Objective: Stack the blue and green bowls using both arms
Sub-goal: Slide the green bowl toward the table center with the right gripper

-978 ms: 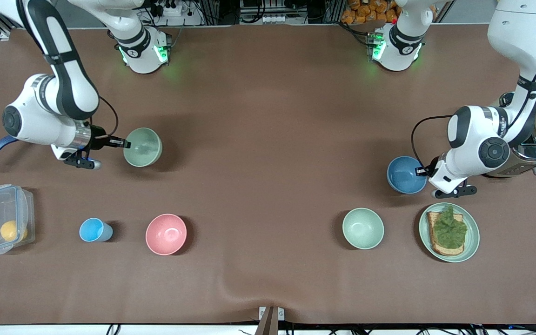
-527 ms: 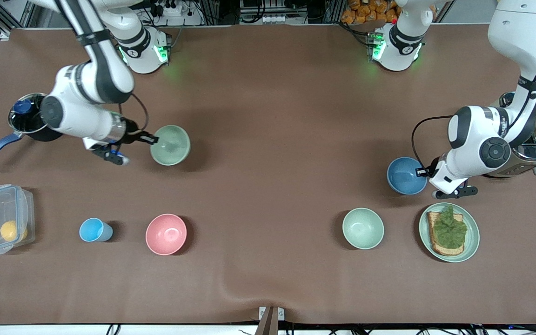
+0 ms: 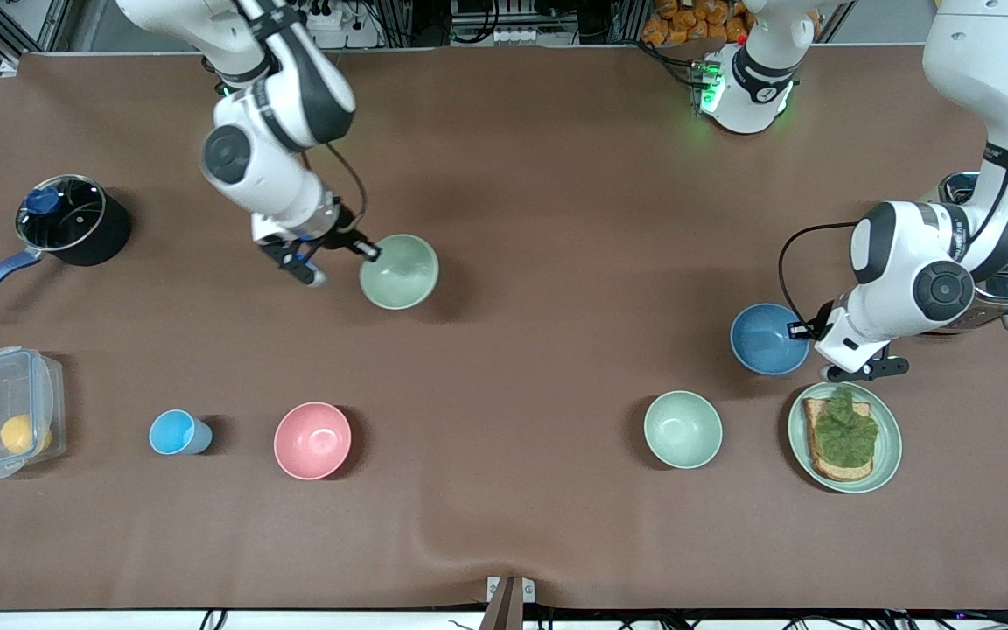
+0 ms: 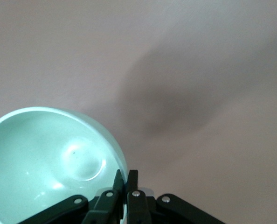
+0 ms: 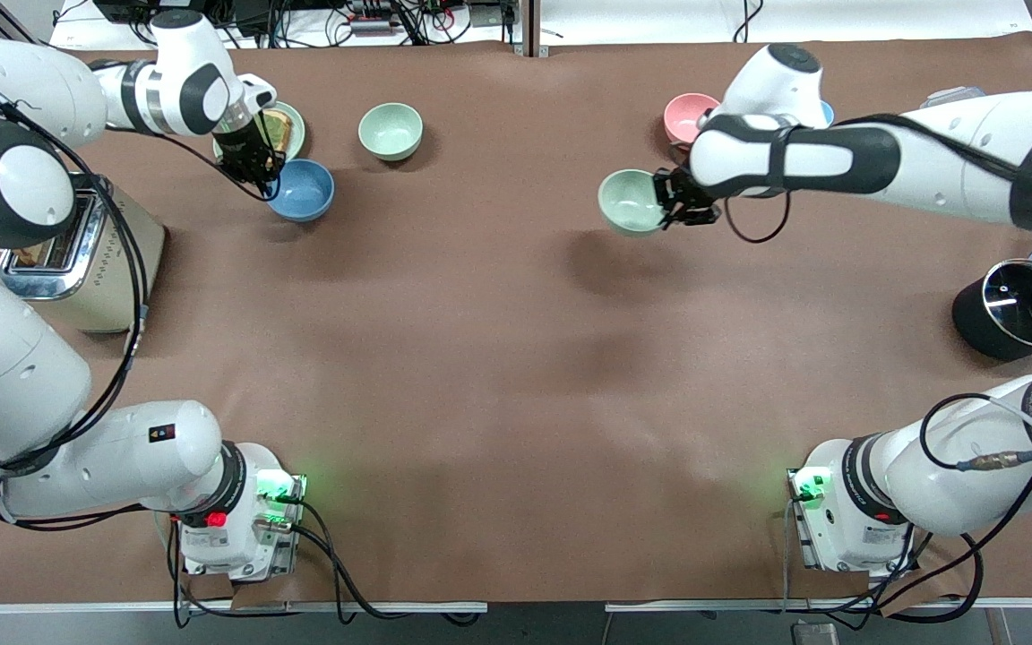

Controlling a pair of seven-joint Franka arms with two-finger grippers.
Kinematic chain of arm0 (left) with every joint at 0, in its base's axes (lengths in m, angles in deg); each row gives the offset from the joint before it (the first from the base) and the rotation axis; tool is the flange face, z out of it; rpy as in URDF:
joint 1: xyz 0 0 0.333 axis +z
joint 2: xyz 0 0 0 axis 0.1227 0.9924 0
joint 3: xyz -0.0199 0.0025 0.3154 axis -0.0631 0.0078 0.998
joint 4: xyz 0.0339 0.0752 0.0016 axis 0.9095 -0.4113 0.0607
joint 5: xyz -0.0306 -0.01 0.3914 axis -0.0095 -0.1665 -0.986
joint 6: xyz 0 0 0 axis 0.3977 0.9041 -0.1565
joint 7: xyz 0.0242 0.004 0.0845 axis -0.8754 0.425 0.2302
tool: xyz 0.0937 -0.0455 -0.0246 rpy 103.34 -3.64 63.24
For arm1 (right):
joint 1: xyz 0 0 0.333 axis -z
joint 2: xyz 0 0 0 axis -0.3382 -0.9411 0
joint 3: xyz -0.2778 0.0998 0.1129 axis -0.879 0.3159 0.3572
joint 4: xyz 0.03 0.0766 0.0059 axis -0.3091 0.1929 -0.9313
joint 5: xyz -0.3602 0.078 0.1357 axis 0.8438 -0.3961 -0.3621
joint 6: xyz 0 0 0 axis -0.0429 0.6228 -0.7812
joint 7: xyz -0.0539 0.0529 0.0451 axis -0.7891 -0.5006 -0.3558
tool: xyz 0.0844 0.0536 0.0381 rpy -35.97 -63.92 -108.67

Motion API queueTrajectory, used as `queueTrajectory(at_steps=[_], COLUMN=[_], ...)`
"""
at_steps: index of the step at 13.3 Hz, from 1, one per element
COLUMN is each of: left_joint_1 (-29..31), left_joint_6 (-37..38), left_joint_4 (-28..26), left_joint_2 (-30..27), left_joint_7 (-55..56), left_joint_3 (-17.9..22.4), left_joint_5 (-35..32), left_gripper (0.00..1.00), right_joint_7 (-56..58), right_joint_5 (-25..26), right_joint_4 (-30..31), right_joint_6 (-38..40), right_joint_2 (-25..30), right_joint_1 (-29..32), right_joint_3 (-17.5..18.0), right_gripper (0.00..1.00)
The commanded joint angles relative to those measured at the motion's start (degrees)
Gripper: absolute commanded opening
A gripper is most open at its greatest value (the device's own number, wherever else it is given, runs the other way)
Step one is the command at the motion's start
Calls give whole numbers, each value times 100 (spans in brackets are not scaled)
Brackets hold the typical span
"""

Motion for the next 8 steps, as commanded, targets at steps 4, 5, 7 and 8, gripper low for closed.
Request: queueTrajectory(at_steps=[4, 5, 7, 8], left_joint_1=[-5, 3, 3, 12], left_joint_6=[825, 948, 1212, 1265], left_joint_4=[705, 802, 986, 1040], left_joint_2=[-82, -82, -90, -108], left_joint_7=[-62, -27, 9, 9], left_joint_3=[-247, -300, -475, -493], left_joint_5=[-38, -30, 110, 250], left_gripper=[0, 0, 0, 0], right_joint_7=[-1336, -1591, -2057, -2242], right_joint_5=[-160, -151, -134, -107], right_joint_4=[-230, -423, -740, -802], right_joint_6=[-1034, -1052, -1227, -1402], right_joint_2=[-694, -905, -1318, -1503], right_joint_1=[-1052, -1210, -1535, -1658], right_joint_3=[-59, -67, -85, -85], right_gripper=[0, 0, 0, 0])
